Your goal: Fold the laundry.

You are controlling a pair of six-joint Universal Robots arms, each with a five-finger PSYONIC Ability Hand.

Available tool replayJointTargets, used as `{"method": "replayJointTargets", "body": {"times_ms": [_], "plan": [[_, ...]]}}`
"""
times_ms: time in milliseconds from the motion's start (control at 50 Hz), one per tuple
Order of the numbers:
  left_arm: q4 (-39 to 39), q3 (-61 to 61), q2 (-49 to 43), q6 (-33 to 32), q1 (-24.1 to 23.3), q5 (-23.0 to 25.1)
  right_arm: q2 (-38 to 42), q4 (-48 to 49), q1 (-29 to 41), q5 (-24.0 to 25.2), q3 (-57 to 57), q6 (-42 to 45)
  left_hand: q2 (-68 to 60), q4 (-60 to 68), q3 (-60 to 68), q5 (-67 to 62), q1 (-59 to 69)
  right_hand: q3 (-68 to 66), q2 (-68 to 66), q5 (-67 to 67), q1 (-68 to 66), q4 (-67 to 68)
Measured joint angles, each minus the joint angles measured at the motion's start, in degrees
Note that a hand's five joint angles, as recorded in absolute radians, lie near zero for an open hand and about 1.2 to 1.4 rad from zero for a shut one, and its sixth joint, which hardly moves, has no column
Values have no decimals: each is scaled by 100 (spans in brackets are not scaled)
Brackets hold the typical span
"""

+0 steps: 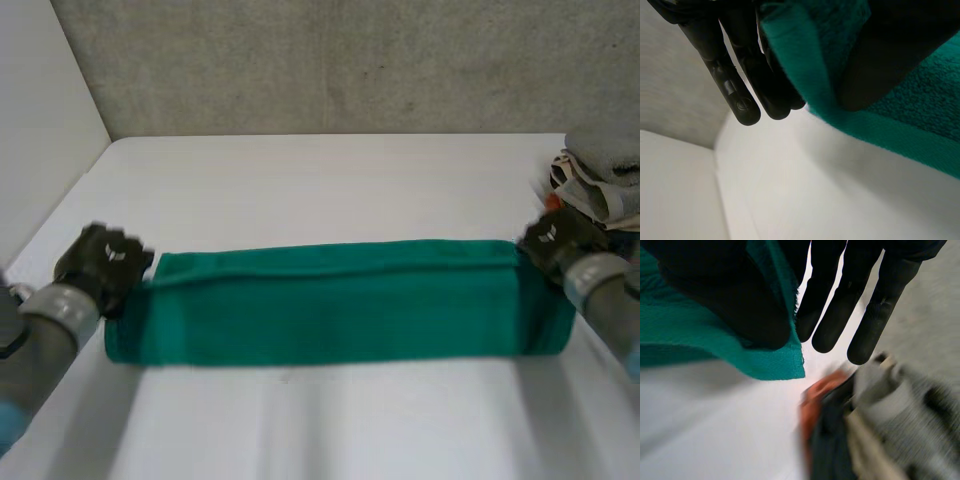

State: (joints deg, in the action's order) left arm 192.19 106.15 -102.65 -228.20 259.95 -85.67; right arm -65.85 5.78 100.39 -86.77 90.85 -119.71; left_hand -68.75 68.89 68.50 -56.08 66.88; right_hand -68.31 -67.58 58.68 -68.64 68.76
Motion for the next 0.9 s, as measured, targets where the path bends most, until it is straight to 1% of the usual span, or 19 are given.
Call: {"method": "replayJointTargets", "body": {"times_ms": [60, 100, 200, 220, 240, 260, 280, 300, 320, 340, 400, 440, 600, 660, 700, 740, 780, 840, 900], "plan": [[497, -456, -577, 148, -182, -165, 464, 474, 155, -5, -389, -43, 0, 0, 0, -42, 0, 0, 0, 0, 0, 0], [687, -748, -923, 215, -276, -279, 729, 645, 212, -5, -616, -39, 0, 0, 0, -42, 0, -1, 0, -1, 0, 0], [857, -1443, -1672, 289, -458, -520, 1268, 814, 271, 3, -1101, -6, 0, 0, 0, -42, 0, -1, 0, 0, 0, 0], [858, -1687, -1904, 295, -526, -578, 1447, 830, 278, 8, -1268, 4, 0, 0, 0, -42, 0, 199, 179, -204, 187, -206], [853, -1835, -2042, 295, -572, -609, 1559, 837, 280, 8, -1373, 7, 605, -497, -493, 430, -575, 978, 956, -982, 930, -988], [845, -1947, -2144, 293, -610, -629, 1656, 843, 279, 6, -1467, 9, 1464, -1349, -1334, 1269, -1524, 1559, 1565, -1561, 1449, -1568], [829, -2136, -2311, 289, -685, -657, 1777, 849, 278, 1, -1579, 9, 2599, -2488, -2445, 2390, -2841, 3050, 3115, -2977, 1575, -2942], [816, -2263, -2420, 286, -740, -672, 1902, 858, 278, -12, -1694, 10, 3948, -3969, -3894, 3851, -4467, 4174, 4268, -4164, 1575, -4173], [802, -2386, -2519, 284, -799, -682, 2010, 872, 275, -33, -1802, 5, 4271, -4301, -4215, 4156, -4738, 5096, 5130, -5166, 1575, -5119], [790, -2467, -2579, 286, -849, -684, 2073, 881, 273, -54, -1873, -7, 5021, -5073, -4970, 4851, -5161, 5464, 5442, -5486, 1575, -5477], [779, -2598, -2636, 289, -952, -681, 2136, 907, 265, -107, -1982, -47, 5247, -5280, -5211, 5027, -5219, 5647, 5546, -5597, 1575, -5668], [781, -2661, -2617, 289, -1023, -679, 2112, 921, 260, -150, -2025, -92, 5615, -5670, -5590, 5314, -5469, 5647, 5547, -5597, 1575, -5670], [765, -2680, -2419, 294, -1078, -708, 1848, 882, 240, -355, -2018, -436, 5670, -5714, -5626, 5316, -5479, 5647, 5547, -5597, 1575, -5670], [704, -2528, -2115, 370, -1055, -733, 1486, 527, 188, -470, -2018, -1114, 5669, -5714, -5626, 5316, -5479, 5647, 5547, -5597, 1575, -5670], [645, -2351, -1795, 479, -1038, -746, 1110, 87, 139, -495, -2017, -1789, 5670, -5714, -5627, 5316, -5479, 5647, 5547, -5597, 1575, -5670], [599, -2163, -1490, 609, -1032, -750, 739, -418, 74, -435, -2012, -2442, 5670, -5714, -5626, 5316, -5479, 5647, 5547, -5597, 1575, -5670], [572, -1997, -1244, 737, -1037, -748, 494, -839, -6, -311, -1996, -2876, 5670, -5714, -5626, 5316, -5479, 5647, 5547, -5597, 1575, -5670], [550, -1739, -909, 954, -1056, -735, 255, -1411, -159, -45, -1952, -3319, 5670, -5714, -5627, 5316, -5479, 5647, 5547, -5597, 1575, -5670], [547, -1538, -687, 1130, -1075, -712, 157, -1797, -309, 178, -1899, -3518, 5670, -5714, -5626, 5316, -5479, 5647, 5547, -5597, 1575, -5670]]}}
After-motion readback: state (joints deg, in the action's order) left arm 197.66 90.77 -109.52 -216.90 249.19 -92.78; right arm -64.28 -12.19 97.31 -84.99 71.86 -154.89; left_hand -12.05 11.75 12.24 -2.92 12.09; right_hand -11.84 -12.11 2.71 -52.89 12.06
